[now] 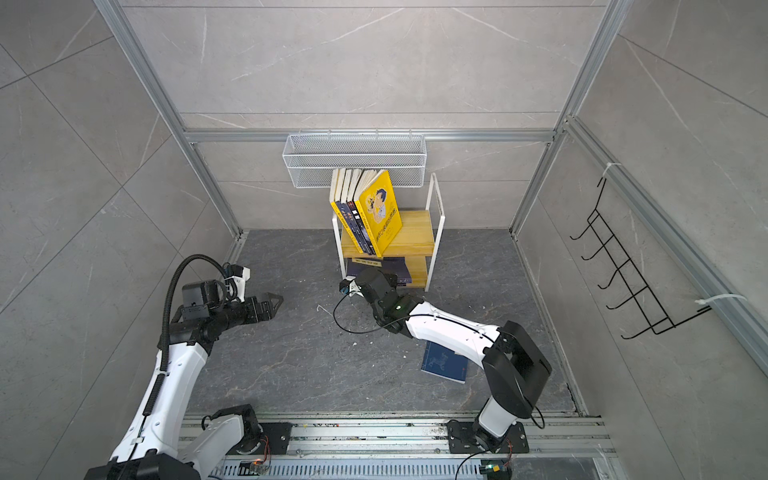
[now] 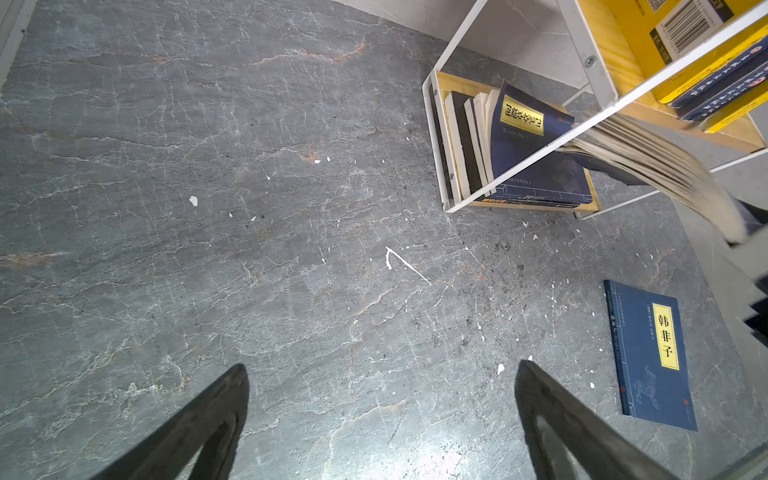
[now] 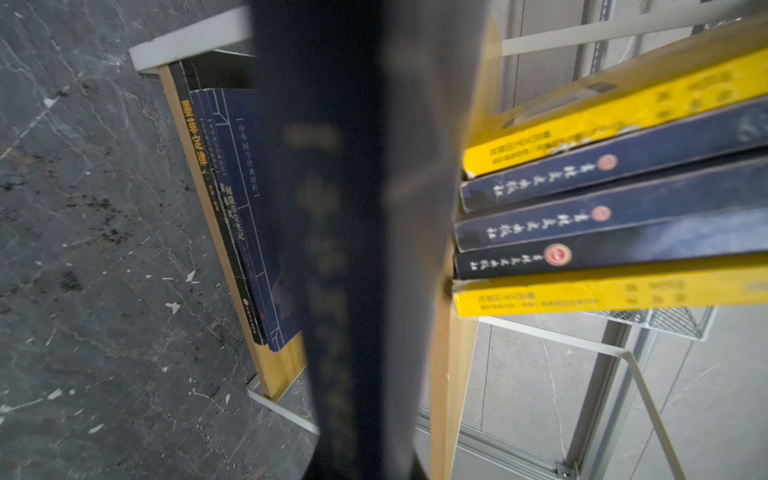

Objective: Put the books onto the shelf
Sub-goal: 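Insert the blue book upright into the lower tier beside the blue books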

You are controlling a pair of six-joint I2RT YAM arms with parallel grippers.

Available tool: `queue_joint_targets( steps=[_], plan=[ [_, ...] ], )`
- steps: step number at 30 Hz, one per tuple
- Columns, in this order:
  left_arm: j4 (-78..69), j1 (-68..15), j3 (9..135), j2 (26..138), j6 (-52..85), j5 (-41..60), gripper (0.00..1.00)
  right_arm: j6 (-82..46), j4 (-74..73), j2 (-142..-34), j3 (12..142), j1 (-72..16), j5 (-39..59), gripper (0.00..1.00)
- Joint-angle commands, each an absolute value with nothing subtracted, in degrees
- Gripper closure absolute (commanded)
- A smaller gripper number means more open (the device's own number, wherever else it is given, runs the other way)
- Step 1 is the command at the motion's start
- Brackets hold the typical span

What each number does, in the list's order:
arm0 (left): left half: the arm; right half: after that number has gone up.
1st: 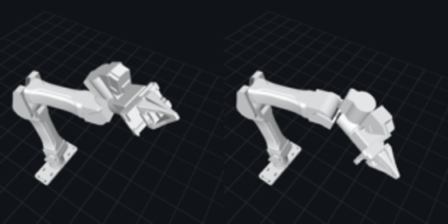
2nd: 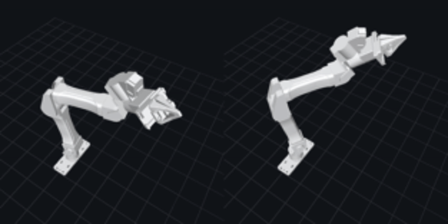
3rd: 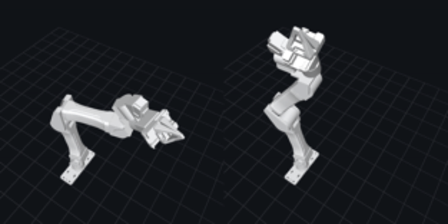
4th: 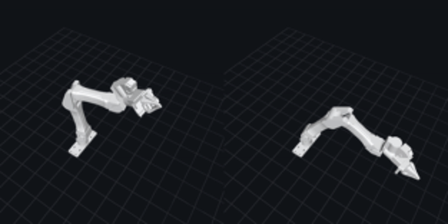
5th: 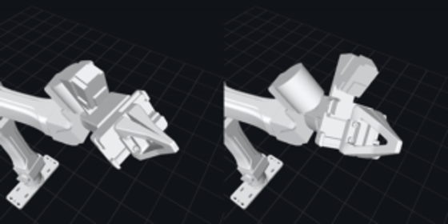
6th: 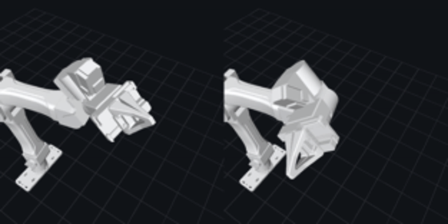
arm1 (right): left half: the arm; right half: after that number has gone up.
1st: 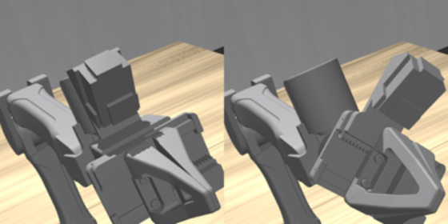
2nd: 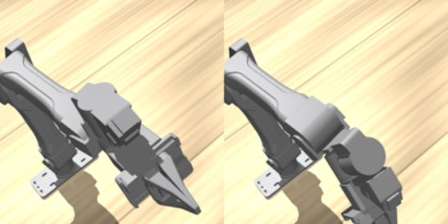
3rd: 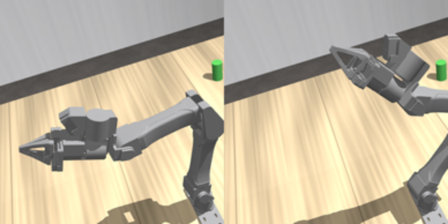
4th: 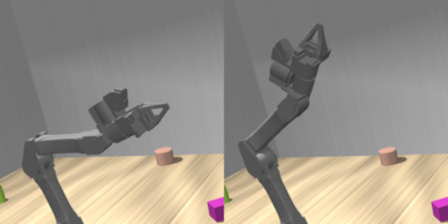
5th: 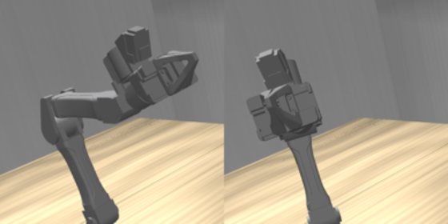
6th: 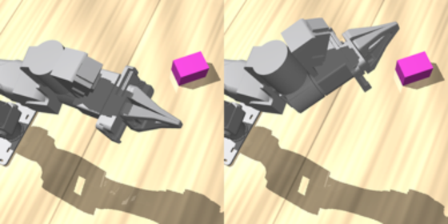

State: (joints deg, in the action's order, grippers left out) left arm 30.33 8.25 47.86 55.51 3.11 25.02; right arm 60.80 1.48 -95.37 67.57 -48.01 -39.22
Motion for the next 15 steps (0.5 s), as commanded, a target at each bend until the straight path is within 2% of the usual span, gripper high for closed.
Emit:
queue_joint_targets(
  steps=[1, 7, 15],
  plan=[
    [30.5, 8.3, 49.9, 54.2, 1.5, 24.3, 0.00, 63.3, -6.4, -98.7, 67.5, -46.7, -38.7, 1.00],
    [30.3, 8.2, 50.1, 53.9, 1.8, 24.6, 0.00, 64.8, -9.7, -103.5, 66.9, -45.7, -38.5, 1.00],
    [29.9, 7.9, 49.8, 54.6, 1.5, 25.3, 0.00, 60.6, 5.6, -106.0, 70.6, -44.5, -30.5, 1.00]
  ],
)
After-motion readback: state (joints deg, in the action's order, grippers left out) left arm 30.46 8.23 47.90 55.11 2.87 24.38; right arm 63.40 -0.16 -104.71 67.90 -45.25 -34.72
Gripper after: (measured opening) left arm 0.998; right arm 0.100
